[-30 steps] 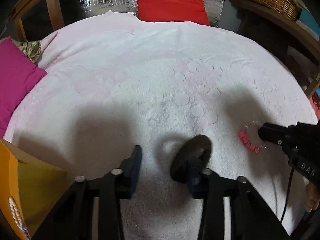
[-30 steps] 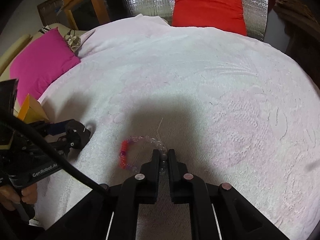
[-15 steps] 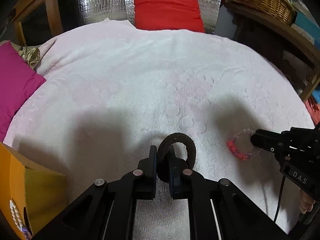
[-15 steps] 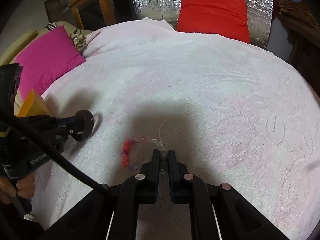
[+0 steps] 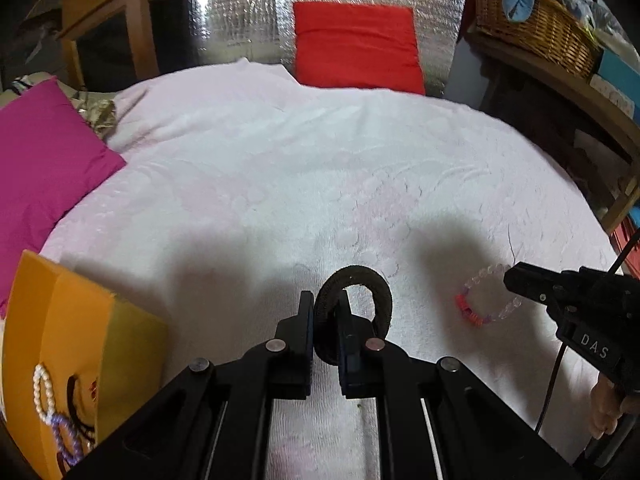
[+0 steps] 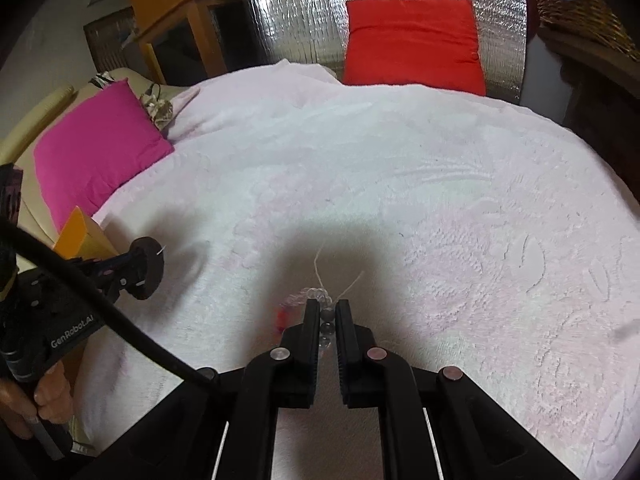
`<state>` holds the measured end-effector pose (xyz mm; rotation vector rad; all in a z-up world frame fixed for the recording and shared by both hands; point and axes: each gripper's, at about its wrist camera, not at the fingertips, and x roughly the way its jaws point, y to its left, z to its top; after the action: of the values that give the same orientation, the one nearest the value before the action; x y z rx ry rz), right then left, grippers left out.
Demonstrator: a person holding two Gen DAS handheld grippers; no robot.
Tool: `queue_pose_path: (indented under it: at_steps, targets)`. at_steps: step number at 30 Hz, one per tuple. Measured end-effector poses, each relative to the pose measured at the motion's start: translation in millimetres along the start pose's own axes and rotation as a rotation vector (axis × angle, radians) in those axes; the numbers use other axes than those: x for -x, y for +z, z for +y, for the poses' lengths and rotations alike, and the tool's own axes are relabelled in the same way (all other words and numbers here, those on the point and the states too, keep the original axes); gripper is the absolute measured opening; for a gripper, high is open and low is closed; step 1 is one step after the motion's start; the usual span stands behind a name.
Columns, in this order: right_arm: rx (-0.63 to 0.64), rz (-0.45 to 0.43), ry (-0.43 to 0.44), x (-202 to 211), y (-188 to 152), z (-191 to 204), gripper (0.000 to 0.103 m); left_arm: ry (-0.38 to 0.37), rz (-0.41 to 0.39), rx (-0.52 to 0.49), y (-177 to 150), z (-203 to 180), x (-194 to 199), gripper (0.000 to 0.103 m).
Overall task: Organize jewelry
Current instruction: 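Lift the disc and bracelet and carry both tools over the orange box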
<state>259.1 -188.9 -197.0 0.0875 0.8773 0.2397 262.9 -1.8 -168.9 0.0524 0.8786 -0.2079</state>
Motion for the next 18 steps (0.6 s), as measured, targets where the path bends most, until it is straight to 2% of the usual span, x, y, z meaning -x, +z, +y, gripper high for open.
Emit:
queue_pose_path:
  at_steps: [10,18]
  targets:
    - [-0.024,-0.057,0.034,25.9,-5.8,17.5,0.009,0.077,-0.054,0.030,-13.7,6.0,28.5,0.010]
    - [-0.001,-0.106,0.098,39.8,-7.1,45.3,0.009,0.130,-0.084,0.050,-26.6,17.9,46.3,0.010]
